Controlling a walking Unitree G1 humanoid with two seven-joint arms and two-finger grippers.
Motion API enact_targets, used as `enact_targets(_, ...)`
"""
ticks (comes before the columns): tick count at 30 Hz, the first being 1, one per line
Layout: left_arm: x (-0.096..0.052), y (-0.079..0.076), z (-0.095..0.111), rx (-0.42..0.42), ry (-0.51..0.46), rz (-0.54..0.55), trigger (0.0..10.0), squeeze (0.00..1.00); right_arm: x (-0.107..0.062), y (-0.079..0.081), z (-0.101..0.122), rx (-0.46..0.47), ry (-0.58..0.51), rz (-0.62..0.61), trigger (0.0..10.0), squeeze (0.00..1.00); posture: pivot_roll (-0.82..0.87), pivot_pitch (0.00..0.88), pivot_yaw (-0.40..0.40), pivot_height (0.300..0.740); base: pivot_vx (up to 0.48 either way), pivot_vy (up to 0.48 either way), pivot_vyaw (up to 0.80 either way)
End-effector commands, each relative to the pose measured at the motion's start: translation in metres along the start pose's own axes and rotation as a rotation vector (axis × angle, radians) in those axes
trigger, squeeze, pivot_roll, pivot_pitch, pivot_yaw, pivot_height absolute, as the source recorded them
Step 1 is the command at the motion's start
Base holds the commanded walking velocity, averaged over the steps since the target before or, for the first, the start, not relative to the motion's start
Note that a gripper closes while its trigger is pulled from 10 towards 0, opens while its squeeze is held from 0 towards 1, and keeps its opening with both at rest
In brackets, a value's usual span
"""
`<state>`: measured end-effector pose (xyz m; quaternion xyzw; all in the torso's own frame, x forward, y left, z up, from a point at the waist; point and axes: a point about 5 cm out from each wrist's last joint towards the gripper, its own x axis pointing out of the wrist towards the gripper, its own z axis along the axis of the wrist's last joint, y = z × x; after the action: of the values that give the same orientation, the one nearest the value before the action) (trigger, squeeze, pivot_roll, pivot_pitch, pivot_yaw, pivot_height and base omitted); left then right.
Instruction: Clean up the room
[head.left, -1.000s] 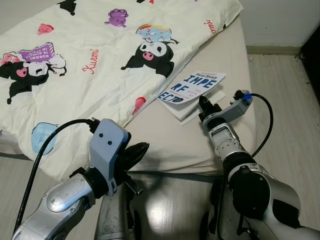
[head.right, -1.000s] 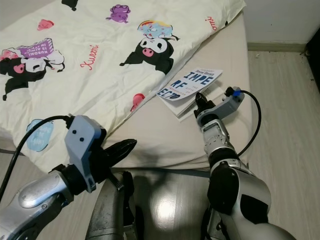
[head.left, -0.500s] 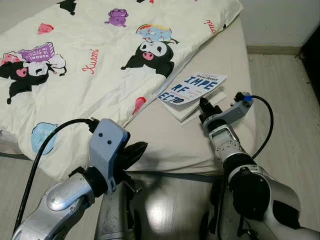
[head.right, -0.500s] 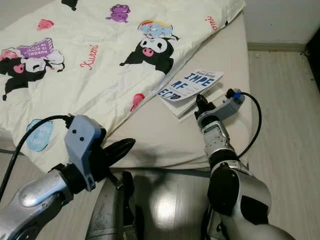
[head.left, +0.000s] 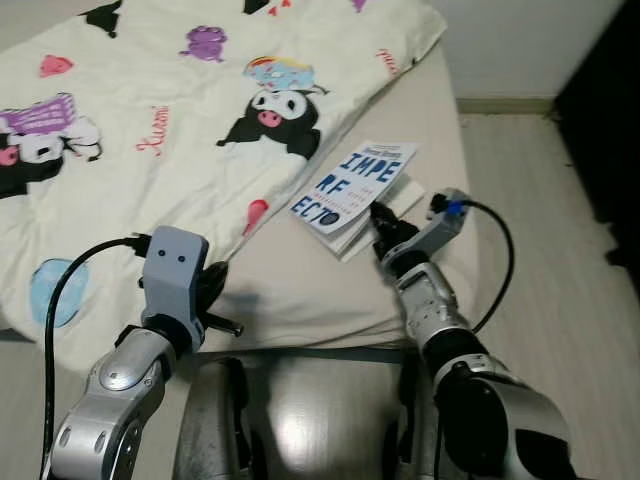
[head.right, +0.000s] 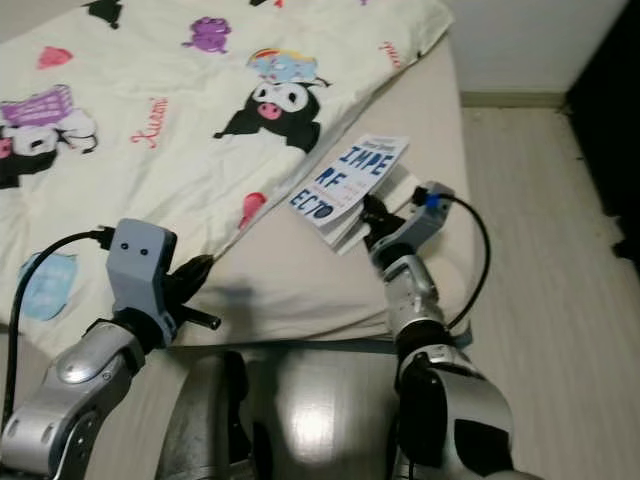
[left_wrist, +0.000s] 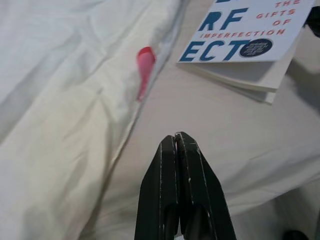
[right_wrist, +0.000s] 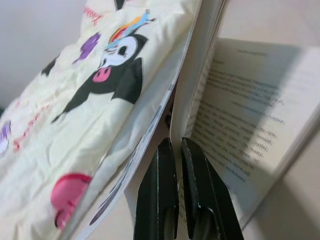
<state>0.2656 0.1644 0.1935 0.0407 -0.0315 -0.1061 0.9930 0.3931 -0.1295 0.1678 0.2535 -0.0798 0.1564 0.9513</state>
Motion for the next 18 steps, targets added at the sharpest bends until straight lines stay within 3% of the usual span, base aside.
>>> enact_targets(1,-0.002,0.002,-0.010,-0.005,0.031,0.031,10.0,0.00,-0.003,0.005,-0.006,-0.041,0.009,0.039,0.0,0.00,0.04,0.361,0.005,0.535,0.000,0.000,0.00)
enact_targets(9,-0.004,-0.001,-0.016,-0.014,0.026,0.061,10.0,0.00,-0.011,0.010,-0.006,-0.084,-0.026,0.080,0.0,0.00,0.03,0.325,-0.016,0.535,0.000,0.000,0.00)
enact_targets(10,-0.003,-0.001,-0.017,-0.012,0.017,0.078,10.0,0.00,-0.013,0.010,-0.001,-0.102,-0.054,0.081,1.8,0.00,0.02,0.305,-0.021,0.535,0.000,0.000,0.00)
enact_targets(11,-0.003,-0.001,-0.017,-0.012,0.017,0.078,10.0,0.00,-0.013,0.010,-0.001,-0.102,-0.054,0.081,1.8,0.00,0.02,0.305,-0.021,0.535,0.000,0.000,0.00)
enact_targets(12,-0.002,0.000,-0.018,-0.015,0.011,0.093,10.0,0.00,-0.015,0.009,0.003,-0.135,-0.075,0.075,10.0,0.00,0.01,0.302,-0.022,0.535,0.000,0.000,0.00)
enact_targets(18,0.003,-0.001,-0.020,-0.018,-0.010,0.114,10.0,0.00,-0.019,0.007,0.007,-0.198,-0.081,0.071,10.0,0.00,0.00,0.289,-0.021,0.535,0.000,0.000,0.00)
